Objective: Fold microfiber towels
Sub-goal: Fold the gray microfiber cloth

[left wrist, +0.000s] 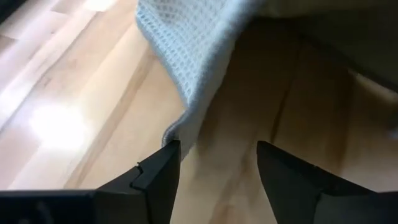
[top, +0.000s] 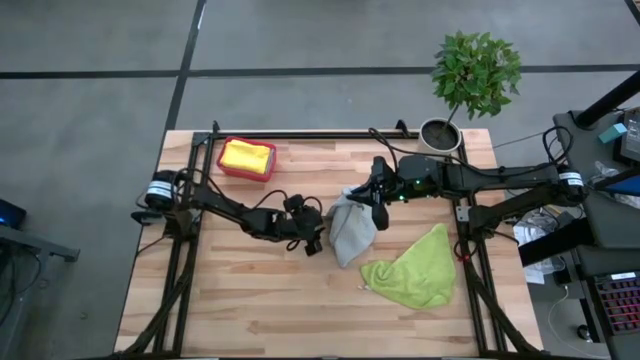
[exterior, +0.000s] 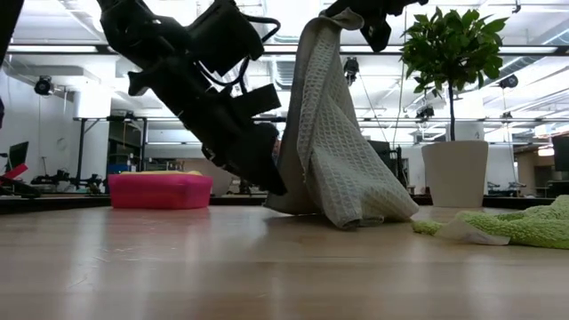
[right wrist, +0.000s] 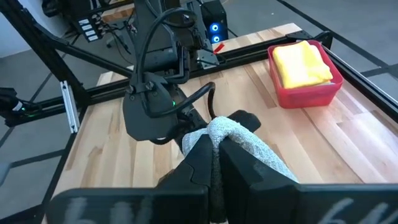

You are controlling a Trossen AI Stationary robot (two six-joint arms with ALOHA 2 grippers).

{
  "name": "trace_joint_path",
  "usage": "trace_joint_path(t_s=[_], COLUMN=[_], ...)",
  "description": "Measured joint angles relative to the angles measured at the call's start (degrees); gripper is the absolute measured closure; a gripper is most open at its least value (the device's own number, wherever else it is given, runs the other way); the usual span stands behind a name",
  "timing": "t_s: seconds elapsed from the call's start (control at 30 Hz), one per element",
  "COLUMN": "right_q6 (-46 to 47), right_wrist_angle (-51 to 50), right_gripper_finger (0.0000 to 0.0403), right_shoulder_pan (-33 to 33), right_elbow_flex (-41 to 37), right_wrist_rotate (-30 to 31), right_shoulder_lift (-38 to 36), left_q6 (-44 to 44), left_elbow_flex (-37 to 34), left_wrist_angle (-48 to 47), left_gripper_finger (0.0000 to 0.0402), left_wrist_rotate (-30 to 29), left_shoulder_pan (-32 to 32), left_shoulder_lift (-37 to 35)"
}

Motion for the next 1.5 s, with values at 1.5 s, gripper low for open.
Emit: trace_joint_path(t_s=[1.5], right_q6=[-1.0], right_wrist_angle=[0.0], right_gripper_finger=[0.0394], right_shoulder_pan=[0.0], right_elbow_flex=[-0.2], right_wrist_rotate=[0.1], right_shoulder_lift=[0.0], left_q6=[8.0], left_elbow_flex=[-7.1], left_wrist_angle=[20.3], left_gripper_finger=[0.0206], left_wrist_rotate=[-2.7], left_shoulder_pan=[-0.9], left_shoulder_lift=[0.4])
